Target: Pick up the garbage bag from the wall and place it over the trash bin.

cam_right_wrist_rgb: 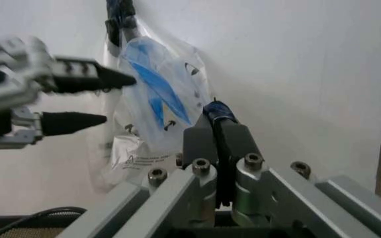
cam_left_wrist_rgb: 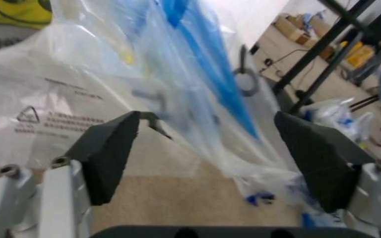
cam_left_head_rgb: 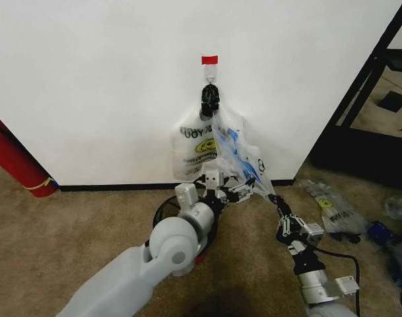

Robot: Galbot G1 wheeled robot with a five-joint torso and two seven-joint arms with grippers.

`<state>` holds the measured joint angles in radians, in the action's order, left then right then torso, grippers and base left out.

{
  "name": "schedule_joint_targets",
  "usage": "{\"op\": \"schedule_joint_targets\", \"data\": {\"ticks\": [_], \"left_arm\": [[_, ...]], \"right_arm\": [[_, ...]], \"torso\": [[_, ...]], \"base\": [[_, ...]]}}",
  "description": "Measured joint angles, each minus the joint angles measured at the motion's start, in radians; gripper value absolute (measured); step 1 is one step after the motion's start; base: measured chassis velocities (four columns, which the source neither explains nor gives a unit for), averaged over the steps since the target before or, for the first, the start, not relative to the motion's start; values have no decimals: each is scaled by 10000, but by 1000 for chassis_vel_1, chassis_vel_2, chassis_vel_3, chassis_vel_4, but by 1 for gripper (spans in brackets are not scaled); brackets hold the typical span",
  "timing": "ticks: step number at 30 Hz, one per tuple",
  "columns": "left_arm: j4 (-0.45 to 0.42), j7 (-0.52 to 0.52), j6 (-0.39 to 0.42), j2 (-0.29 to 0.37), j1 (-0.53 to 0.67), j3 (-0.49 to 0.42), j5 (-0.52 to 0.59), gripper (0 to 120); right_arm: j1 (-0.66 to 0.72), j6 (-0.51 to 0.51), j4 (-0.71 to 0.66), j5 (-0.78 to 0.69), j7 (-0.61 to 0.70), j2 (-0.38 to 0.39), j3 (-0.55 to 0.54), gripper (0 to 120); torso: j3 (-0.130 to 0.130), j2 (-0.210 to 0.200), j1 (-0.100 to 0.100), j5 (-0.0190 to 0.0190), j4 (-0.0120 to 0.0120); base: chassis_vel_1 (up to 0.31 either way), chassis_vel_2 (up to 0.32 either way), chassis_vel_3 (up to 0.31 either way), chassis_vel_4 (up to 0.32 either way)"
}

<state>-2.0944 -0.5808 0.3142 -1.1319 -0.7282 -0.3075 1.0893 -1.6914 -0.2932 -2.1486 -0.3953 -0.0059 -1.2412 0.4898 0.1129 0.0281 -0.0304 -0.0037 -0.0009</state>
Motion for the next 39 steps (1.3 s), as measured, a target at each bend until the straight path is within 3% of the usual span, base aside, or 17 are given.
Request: {"op": "schedule_joint_targets", "data": {"ticks": [4,6,7,11,13,18,23,29,33,39], "left_arm": [[397,122,-71,-125,140,-182,-644,65],[430,128,-77,-144,155,-202,-671,65],[495,135,-83,-180,184,-246,-725,56],[778,200,-242,-264,239,-426,-1291,41],[793,197,-271,-267,239,-446,-1339,39],[808,58,-323,-296,233,-452,-1384,14],[696,-51,-335,-258,219,-409,-1378,0],[414,-79,-382,-90,119,-252,-1377,0],[208,-31,-479,122,-110,-20,-1627,0],[-7,190,-622,476,-564,280,-2111,0]], "right_arm": [[-6,18,-52,-76,4,41,54,0],[-7,18,-52,-75,3,43,59,0],[-9,17,-52,-75,4,48,66,0],[-22,17,-51,-82,4,55,78,0],[-29,16,-51,-83,3,55,79,0],[-27,15,-52,-90,3,61,76,0],[35,18,-18,-85,3,56,36,0],[75,36,57,177,-1,68,65,0],[-130,-42,205,1022,-269,323,283,16],[-591,-60,-181,1044,-914,817,602,36]], "torso": [[0,0,0,0,1],[0,0,0,0,1],[0,0,0,0,0],[0,0,0,0,0],[0,0,0,0,0],[0,0,0,0,0],[0,0,0,-1,0],[0,0,0,-2,0],[0,0,0,-1,-1],[-1,0,0,-4,0]], "base": [[0,0,0,0],[0,0,0,0],[0,0,0,0],[0,0,0,0],[0,0,0,0],[0,0,0,0],[0,0,0,0],[0,0,0,0],[0,0,0,0],[0,0,0,0]]}}
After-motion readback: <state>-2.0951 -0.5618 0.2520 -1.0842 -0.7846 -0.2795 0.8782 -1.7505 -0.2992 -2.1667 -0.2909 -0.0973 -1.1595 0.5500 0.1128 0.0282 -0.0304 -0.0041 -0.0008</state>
